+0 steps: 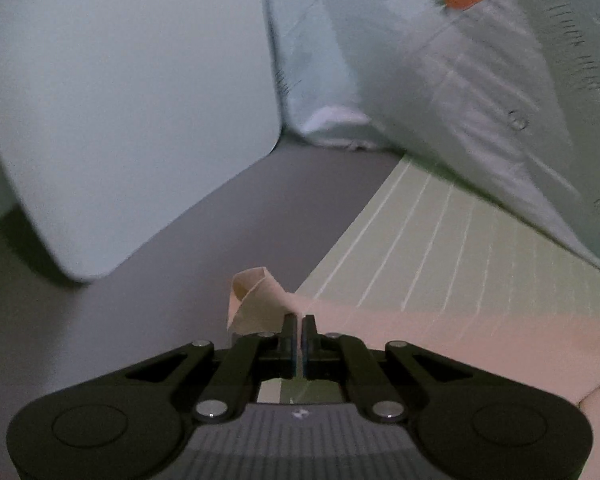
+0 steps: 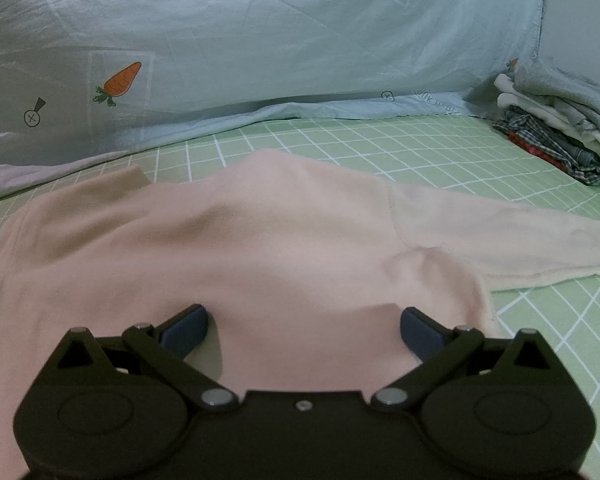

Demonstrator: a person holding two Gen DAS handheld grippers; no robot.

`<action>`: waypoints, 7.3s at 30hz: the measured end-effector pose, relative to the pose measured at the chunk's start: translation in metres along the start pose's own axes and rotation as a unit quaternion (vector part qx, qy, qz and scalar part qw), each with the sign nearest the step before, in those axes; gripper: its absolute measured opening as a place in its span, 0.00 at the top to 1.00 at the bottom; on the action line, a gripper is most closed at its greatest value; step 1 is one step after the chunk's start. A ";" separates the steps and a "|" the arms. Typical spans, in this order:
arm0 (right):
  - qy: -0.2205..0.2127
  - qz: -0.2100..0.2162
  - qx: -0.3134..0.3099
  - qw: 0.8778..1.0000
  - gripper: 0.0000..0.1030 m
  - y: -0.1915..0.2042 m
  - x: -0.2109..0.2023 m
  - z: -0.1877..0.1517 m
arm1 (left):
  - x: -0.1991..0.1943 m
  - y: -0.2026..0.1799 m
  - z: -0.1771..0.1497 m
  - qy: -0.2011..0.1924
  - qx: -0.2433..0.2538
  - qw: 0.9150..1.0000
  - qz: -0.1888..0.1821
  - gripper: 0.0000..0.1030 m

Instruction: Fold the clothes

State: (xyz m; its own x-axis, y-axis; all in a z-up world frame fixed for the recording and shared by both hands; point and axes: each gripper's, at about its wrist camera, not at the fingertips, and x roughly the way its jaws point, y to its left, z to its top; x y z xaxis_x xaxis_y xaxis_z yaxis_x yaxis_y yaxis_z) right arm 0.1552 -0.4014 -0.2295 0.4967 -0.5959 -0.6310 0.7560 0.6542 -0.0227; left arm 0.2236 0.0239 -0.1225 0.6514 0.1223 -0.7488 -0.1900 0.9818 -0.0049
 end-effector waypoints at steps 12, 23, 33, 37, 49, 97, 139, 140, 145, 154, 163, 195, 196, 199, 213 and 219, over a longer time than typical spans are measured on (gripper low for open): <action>0.000 0.004 0.003 1.000 0.00 -0.002 0.001 -0.002 | -0.020 -0.009 -0.019 0.048 -0.026 0.999 -0.005 0.49; 0.035 0.065 -0.034 0.997 0.00 -0.019 0.004 0.007 | -0.089 -0.113 -0.057 0.014 0.101 0.988 -0.112 0.09; 0.064 0.104 -0.013 0.992 0.00 -0.116 -0.028 0.019 | -0.149 -0.201 -0.114 0.016 0.168 0.973 -0.159 0.04; 0.064 0.077 -0.019 0.995 0.00 -0.152 -0.022 0.034 | -0.162 -0.227 -0.119 0.020 0.163 0.972 -0.169 0.01; 0.037 0.112 -0.096 0.988 0.00 -0.151 0.059 0.106 | -0.122 -0.299 -0.111 0.037 0.151 0.975 -0.161 0.00; 0.008 0.244 -0.168 0.955 0.51 -0.109 0.120 0.163 | -0.021 -0.303 -0.116 0.163 0.132 0.975 -0.070 0.00; 0.096 0.251 0.117 0.956 0.04 -0.193 0.086 0.118 | -0.034 -0.267 -0.111 0.165 0.082 0.977 -0.104 0.00; 0.103 0.246 0.130 0.955 0.04 -0.197 0.074 0.105 | -0.042 -0.259 -0.110 0.161 0.081 0.978 -0.104 0.00; 0.175 0.233 0.133 0.947 0.03 -0.211 0.018 0.043 | -0.081 -0.210 -0.114 0.138 0.065 0.983 -0.106 0.00; 0.230 0.255 0.090 0.935 0.18 -0.206 -0.061 -0.031 | -0.114 -0.146 -0.142 0.153 0.064 0.981 -0.098 0.00; 0.236 0.259 0.075 0.933 0.97 -0.212 -0.097 -0.057 | -0.133 -0.126 -0.159 0.158 0.079 0.979 -0.101 0.00; 0.198 0.124 0.083 0.969 0.48 -0.199 -0.138 -0.069 | -0.102 -0.041 -0.116 0.142 0.017 0.985 -0.092 0.00; 0.193 0.128 0.086 0.969 0.46 -0.196 -0.138 -0.070 | -0.100 -0.041 -0.114 0.142 0.019 0.985 -0.092 0.00; 0.202 0.105 0.074 0.971 0.45 -0.191 -0.130 -0.076 | -0.097 -0.044 -0.111 0.143 0.029 0.985 -0.097 0.00; 0.227 0.044 0.051 0.971 0.96 -0.212 -0.123 -0.074 | -0.091 -0.046 -0.106 0.143 0.026 0.985 -0.098 0.01; 0.156 0.027 -0.002 0.987 0.38 -0.166 -0.128 -0.044 | -0.079 -0.019 -0.086 0.136 -0.007 0.988 -0.075 0.01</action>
State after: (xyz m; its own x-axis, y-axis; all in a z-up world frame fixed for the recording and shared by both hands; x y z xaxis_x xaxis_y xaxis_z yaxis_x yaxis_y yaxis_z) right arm -0.0521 -0.4133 -0.1792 0.3804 -0.3873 -0.8398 0.7299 0.6834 0.0155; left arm 0.1130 -0.0169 -0.1205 0.4517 -0.0703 -0.8894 -0.1174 0.9835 -0.1374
